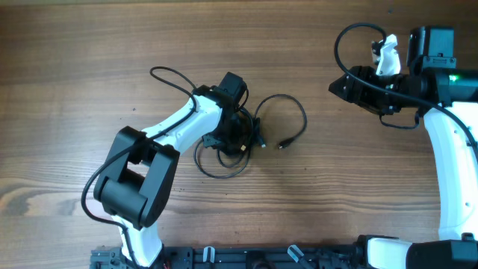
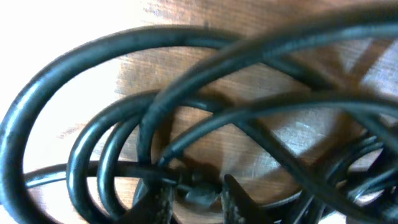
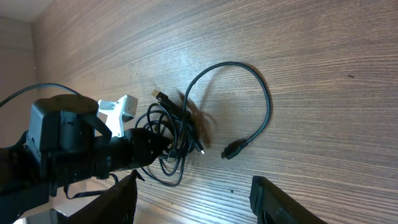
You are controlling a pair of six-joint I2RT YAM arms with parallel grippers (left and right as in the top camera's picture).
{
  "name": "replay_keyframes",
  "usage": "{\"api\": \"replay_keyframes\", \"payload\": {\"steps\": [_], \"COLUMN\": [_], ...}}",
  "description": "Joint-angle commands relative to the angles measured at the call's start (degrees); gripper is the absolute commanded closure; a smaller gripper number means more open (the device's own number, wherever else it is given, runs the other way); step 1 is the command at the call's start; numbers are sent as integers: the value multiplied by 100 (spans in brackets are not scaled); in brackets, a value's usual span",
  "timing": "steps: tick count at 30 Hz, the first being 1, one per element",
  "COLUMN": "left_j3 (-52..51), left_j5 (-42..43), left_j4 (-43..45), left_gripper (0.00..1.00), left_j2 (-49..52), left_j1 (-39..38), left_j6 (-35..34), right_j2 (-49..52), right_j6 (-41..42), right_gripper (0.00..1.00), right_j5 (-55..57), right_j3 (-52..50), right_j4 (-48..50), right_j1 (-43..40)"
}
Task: Untangle cables
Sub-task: 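Lower the coil onto the table with the left gripper and regrasp it, then lift the black cable bundle with the left gripper toward center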
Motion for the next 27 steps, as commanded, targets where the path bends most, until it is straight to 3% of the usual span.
{"api": "replay_keyframes", "payload": {"steps": [1,2,4,5,9,16,18,21,27], "left_j3": [-315,-345,-348,-343,-260,-133,-133,-133,-173], "left_j5": [-782,-813,-839,-839,-815,-789,-791,-647,-341], "left_j4": [398,542,1036,1099,1117,1117,1093,955,619], "left_gripper": [67,66,91,96,96,96,82,69,58], "left_j2": [162,162,160,155,-101,-1537,-1749,-1891,-1799], "left_j1": [7,7,7,9,24,24,24,24,20], "left_j6": [-105,-31,542,562,560,557,557,557,557], "right_j2": [87,87,87,87,87,87,87,87,87], "right_j6": [15,0,-2,-7,-17,-90,-129,-129,-151], "right_gripper": [40,40,40,40,40,40,39,39,39], "right_j5": [59,59,59,59,59,59,59,57,57], "right_j3": [90,90,90,90,90,90,90,90,90], "right_j4": [31,44,57,57,57,55,55,57,57], "right_j1": [22,22,22,22,22,22,22,22,22]}}
